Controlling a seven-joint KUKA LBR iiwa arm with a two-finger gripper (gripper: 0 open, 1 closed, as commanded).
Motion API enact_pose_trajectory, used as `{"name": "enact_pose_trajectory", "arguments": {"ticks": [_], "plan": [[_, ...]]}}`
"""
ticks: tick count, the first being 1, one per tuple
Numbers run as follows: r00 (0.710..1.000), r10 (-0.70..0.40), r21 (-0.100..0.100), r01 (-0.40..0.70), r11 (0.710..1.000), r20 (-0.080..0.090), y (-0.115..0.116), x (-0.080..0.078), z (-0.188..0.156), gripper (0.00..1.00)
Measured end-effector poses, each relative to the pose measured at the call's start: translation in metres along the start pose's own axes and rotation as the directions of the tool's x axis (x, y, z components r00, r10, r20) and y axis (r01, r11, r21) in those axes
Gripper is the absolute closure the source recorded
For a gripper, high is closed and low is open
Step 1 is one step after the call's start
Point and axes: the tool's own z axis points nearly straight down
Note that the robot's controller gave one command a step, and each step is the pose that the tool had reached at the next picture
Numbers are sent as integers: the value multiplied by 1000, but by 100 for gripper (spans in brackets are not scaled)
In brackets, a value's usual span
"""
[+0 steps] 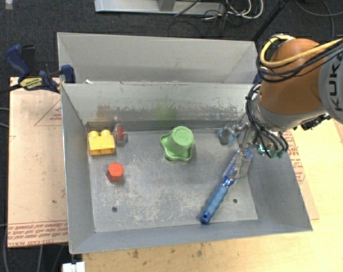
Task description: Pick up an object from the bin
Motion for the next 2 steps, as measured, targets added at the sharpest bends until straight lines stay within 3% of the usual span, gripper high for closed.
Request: {"name": "enact_pose_trajectory", "arguments": {"ticks": [1, 2], "plan": [[953, -305, -1, 305, 953, 0, -26, 40, 139, 0], [952, -307, 2, 307, 952, 8, -25, 37, 135, 100]]}}
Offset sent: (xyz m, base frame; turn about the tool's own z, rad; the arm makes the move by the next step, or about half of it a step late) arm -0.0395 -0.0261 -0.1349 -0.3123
